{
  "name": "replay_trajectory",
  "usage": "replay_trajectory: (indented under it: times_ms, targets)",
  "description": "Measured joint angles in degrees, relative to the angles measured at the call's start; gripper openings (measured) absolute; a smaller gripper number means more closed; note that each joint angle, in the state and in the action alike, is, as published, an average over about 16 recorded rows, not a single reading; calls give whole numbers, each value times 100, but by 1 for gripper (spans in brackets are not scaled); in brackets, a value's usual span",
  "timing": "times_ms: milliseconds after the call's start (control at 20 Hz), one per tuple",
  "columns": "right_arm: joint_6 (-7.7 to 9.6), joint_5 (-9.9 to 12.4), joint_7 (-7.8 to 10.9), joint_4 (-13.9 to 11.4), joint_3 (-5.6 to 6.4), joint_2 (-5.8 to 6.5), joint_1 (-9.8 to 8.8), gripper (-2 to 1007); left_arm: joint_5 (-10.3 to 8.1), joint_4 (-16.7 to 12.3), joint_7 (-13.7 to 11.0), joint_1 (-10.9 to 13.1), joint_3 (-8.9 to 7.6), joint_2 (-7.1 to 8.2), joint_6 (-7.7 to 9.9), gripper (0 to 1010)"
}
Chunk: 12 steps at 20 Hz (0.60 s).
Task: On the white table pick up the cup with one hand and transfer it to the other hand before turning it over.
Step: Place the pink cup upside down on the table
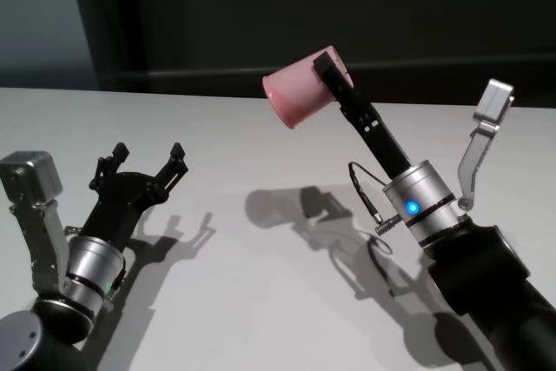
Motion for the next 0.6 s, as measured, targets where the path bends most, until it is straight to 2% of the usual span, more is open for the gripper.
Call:
replay_trajectory:
  times_ms: [350, 600]
  targets:
    - [-165, -815, -358, -66, -250, 178, 75, 743, 0, 0, 0, 0, 0, 0, 0, 1001]
    - [-188, -1401, -594, -93, -416, 306, 154, 743, 0, 0, 0, 0, 0, 0, 0, 1001]
